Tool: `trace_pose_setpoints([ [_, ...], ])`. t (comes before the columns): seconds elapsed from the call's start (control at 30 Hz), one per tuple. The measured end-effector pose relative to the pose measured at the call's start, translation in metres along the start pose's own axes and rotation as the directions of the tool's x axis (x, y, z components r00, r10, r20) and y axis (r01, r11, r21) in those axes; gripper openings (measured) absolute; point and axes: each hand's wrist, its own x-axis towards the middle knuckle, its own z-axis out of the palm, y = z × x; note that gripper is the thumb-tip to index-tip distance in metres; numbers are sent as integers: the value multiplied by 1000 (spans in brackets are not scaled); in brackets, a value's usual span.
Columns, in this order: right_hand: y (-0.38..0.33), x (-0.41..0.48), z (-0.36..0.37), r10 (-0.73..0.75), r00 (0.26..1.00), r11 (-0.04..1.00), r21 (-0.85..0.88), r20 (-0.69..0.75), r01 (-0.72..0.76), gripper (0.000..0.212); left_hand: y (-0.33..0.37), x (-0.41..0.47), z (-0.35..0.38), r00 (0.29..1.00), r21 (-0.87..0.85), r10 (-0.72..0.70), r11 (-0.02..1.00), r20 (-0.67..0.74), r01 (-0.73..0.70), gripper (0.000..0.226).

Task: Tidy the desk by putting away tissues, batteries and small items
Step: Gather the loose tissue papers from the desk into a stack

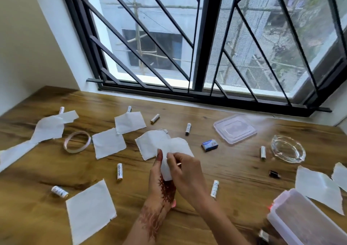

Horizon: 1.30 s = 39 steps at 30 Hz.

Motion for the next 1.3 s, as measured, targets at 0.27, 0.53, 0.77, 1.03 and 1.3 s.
trace_pose_setpoints([
  [0.27, -10, 14, 15, -1, 1000, 995, 96, -21, 3, 26, 30, -8, -28, 984, 47, 48, 998, -170, -41, 34],
  [0.53, 56, 95, 40, 157, 977, 972, -151, -144, -179, 27, 57, -18, -53, 957, -114, 210, 965, -200, -235, 33],
  [0.77, 72, 116, 61, 197, 970, 893, -382, -142, -238, 30, 69, -25, -53, 931, -71, 306, 943, -201, -326, 24],
  [1.03, 53, 110, 47, 258, 955, 966, 74, -149, -250, 5, 74, -25, -58, 921, 8, 250, 966, -300, -259, 18],
  [1.3, 1, 85, 24, 31, 967, 974, 223, -253, 28, 26, 83, -32, -64, 914, -16, 250, 963, -319, -269, 20],
])
